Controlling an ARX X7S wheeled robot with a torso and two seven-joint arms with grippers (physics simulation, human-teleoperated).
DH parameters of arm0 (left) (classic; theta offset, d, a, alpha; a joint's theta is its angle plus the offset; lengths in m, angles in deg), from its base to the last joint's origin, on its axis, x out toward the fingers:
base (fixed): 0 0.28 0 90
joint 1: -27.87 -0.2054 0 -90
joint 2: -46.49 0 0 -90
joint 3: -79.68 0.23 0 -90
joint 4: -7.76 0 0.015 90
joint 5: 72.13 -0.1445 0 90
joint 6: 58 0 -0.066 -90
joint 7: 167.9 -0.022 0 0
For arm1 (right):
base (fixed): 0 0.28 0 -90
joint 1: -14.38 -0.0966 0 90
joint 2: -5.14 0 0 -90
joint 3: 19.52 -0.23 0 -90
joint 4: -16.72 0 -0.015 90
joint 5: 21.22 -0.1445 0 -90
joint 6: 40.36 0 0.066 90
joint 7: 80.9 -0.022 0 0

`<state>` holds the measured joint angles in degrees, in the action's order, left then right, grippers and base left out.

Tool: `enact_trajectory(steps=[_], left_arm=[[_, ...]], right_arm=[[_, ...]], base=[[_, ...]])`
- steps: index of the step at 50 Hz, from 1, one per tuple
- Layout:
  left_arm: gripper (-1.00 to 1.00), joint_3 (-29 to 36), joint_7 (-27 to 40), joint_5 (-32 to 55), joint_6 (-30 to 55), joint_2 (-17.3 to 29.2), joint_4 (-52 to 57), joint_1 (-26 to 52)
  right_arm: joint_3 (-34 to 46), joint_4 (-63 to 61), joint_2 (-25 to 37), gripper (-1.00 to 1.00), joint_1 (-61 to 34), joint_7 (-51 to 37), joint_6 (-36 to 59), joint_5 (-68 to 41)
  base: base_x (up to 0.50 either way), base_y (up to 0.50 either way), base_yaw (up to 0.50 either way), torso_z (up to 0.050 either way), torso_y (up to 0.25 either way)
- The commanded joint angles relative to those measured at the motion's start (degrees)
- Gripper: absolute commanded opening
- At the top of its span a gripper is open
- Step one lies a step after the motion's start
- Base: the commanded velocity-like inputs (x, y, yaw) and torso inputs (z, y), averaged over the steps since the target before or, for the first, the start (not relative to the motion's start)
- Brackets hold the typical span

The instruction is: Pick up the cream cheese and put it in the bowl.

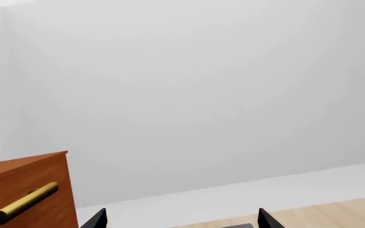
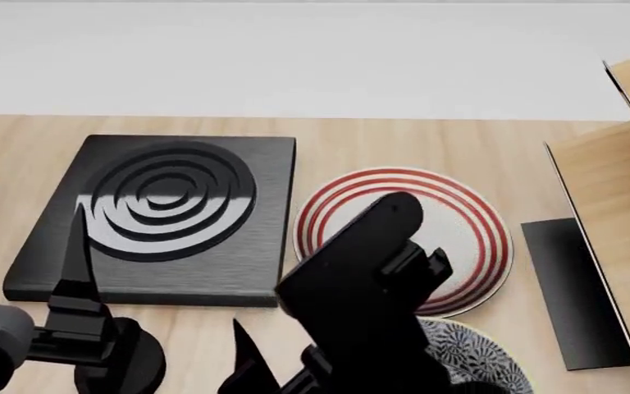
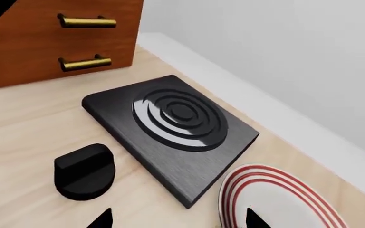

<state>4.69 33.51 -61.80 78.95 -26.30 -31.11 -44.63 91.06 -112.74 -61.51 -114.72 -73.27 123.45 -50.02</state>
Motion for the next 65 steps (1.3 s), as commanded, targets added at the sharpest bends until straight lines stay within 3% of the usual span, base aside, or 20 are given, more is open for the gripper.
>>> enact_trajectory(steps=[1,65], left_arm=[[1.00,-0.10,0.29,0.25,-0.11,0.27,0.29,-0.25],[1.00,0.79,1.68,1.48,0.44,1.02,0.46,0.86]], right_arm=[[0.58,0.93,0.03,1.00,-1.71,1.61,2.13,-1.94],[7.22,4.22,-2.35,1.00,-3.13,6.08,1.88,-7.94]], base=[[0.00,0.00,0.00,0.000,0.000],[0.00,0.00,0.00,0.000,0.000]])
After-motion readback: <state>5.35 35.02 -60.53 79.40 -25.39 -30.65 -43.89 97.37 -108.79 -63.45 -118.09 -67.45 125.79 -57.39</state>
